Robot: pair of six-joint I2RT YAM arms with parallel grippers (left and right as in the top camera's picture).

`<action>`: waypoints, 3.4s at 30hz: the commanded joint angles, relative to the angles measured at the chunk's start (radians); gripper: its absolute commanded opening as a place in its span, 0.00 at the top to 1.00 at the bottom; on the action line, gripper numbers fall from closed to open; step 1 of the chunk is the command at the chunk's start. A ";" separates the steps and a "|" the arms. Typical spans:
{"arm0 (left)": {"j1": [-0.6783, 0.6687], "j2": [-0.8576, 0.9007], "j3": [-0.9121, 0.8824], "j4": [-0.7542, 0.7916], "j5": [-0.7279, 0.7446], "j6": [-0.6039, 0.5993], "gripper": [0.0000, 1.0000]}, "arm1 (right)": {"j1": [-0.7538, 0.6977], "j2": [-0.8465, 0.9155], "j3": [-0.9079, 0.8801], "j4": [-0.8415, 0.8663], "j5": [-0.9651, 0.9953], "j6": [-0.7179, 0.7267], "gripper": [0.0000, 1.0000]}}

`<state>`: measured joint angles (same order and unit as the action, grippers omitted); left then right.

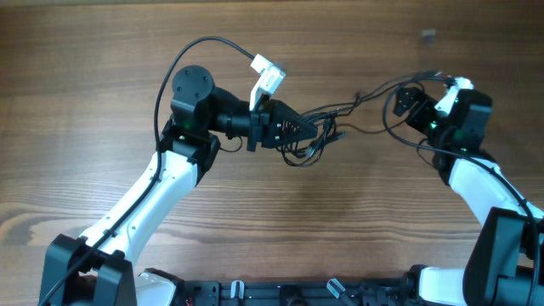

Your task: Untangle cables

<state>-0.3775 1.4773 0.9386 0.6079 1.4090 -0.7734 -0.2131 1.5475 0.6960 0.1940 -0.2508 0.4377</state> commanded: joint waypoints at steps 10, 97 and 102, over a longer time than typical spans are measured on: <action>0.164 -0.032 0.010 0.006 -0.166 -0.208 0.96 | -0.099 0.018 0.003 -0.053 -0.065 0.001 0.00; -0.203 0.012 0.010 -0.680 -1.152 -0.235 0.18 | 0.238 0.018 0.003 0.209 -0.766 0.660 0.96; -0.200 0.011 0.010 -0.630 -1.208 -0.273 0.20 | 0.238 0.018 0.003 0.209 -0.784 0.436 0.96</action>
<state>-0.5777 1.4887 0.9443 -0.0597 0.2646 -0.9966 0.0269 1.5562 0.6952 0.4023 -1.0027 1.0397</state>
